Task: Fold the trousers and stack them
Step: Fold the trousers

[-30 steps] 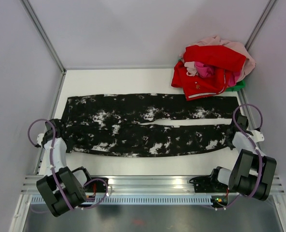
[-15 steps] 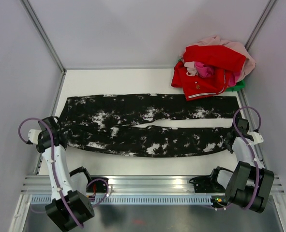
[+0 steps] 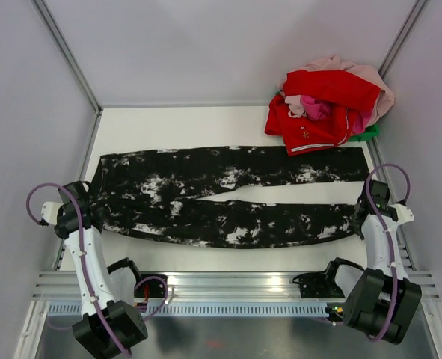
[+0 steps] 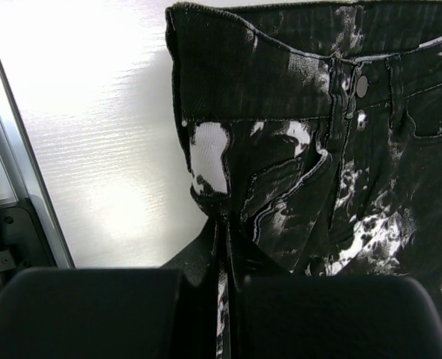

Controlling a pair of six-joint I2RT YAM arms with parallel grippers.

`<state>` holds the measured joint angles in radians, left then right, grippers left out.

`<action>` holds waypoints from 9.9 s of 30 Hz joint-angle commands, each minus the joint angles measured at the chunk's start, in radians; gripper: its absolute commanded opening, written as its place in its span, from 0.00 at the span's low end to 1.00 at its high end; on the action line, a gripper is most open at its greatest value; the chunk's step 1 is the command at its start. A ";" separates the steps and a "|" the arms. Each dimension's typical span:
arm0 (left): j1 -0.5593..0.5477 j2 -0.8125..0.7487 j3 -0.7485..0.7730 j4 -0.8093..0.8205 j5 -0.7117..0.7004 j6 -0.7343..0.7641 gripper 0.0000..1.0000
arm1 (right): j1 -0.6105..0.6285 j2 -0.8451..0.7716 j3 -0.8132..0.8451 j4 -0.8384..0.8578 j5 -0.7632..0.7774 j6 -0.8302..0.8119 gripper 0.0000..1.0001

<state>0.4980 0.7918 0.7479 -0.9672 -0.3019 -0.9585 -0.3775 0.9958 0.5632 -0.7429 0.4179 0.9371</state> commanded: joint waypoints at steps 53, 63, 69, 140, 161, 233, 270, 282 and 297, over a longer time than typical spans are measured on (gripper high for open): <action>-0.081 0.084 0.369 -0.254 -0.272 -0.177 0.02 | 0.215 0.086 0.464 0.090 0.190 -0.273 0.00; -0.081 0.361 0.476 -0.274 -0.352 -0.356 0.02 | 0.175 0.569 0.737 0.166 0.108 -0.300 0.00; -0.081 0.463 0.508 -0.269 -0.348 -0.387 0.02 | 0.167 0.727 0.826 0.182 0.087 -0.310 0.00; -0.078 0.650 0.450 -0.156 -0.500 -0.447 0.02 | 0.192 0.957 1.001 0.215 0.272 -0.515 0.00; -0.079 0.885 0.594 -0.001 -0.453 -0.330 0.02 | 0.203 1.075 1.012 0.504 0.051 -0.544 0.07; -0.685 0.494 0.159 0.502 0.196 0.251 0.02 | 0.273 0.487 0.176 0.821 -0.252 -0.344 0.00; -0.684 0.471 0.194 0.325 0.001 0.173 0.02 | 0.048 0.564 0.199 0.445 -0.080 -0.238 0.00; -0.658 0.403 0.208 0.150 -0.178 0.050 0.15 | -0.135 0.405 0.046 0.424 -0.125 -0.258 0.00; -0.546 0.478 0.067 0.249 -0.049 -0.014 0.02 | -0.065 0.153 0.207 0.363 -0.340 -0.423 0.00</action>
<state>-0.0589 1.2304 0.8352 -0.7708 -0.4076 -0.9028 -0.4870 1.1961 0.7013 -0.3435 0.1181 0.5446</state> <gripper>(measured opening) 0.026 0.003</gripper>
